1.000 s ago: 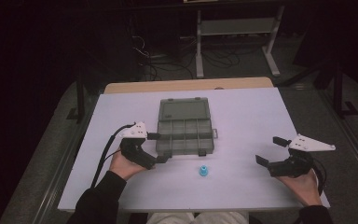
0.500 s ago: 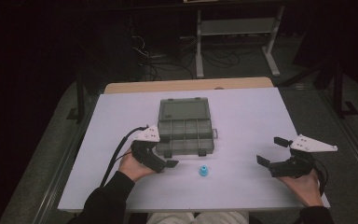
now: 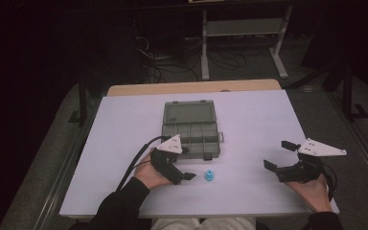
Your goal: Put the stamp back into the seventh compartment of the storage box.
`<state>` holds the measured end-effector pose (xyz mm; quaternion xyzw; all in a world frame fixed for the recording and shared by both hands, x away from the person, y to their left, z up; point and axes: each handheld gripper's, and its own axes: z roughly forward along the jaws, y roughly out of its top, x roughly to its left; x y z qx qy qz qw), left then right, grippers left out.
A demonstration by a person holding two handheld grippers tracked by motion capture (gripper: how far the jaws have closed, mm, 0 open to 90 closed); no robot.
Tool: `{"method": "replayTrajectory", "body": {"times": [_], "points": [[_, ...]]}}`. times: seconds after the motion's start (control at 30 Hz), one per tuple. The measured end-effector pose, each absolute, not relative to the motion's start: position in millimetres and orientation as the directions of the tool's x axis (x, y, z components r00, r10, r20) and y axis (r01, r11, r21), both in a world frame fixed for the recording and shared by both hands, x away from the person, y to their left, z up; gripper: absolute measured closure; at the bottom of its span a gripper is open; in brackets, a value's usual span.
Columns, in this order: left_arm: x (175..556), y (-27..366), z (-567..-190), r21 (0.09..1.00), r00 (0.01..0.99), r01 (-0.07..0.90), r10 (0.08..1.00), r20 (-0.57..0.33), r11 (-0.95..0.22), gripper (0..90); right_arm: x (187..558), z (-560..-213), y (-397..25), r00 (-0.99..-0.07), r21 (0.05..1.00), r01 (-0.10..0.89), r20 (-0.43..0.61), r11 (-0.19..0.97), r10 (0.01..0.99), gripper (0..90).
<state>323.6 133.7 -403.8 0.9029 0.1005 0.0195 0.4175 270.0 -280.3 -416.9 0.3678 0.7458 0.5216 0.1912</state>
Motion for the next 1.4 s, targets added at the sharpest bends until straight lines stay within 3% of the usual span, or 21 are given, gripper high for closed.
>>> {"method": "replayTrajectory", "body": {"times": [0.67,0.7,0.87,1.1,1.4], "points": [[316.2,86.9,-420.0,0.691,0.991,0.125,0.116,-0.06,-0.712,9.0,270.2,-416.7,-279.9,-0.66,0.917,0.35,0.098,0.19,0.745,0.0],[315.4,84.9,-420.4,0.689,0.992,0.128,0.102,-0.078,-0.713,13.8,270.3,-416.6,-280.0,-0.661,0.917,0.351,0.099,0.19,0.744,0.0],[316.2,81.6,-421.4,0.687,0.992,0.129,0.1,-0.083,-0.715,14.6,271.3,-418.0,-280.2,-0.659,0.913,0.359,0.102,0.193,0.745,0.0],[317.5,77.6,-420.7,0.694,0.995,0.102,0.086,-0.058,-0.713,24.3,271.6,-417.6,-281.0,-0.659,0.912,0.359,0.097,0.199,0.746,0.0],[320.6,76.3,-425.2,0.69,0.994,0.107,0.084,-0.067,-0.716,30.6,272.2,-418.0,-282.5,-0.658,0.912,0.359,0.095,0.199,0.747,0.0]]}}
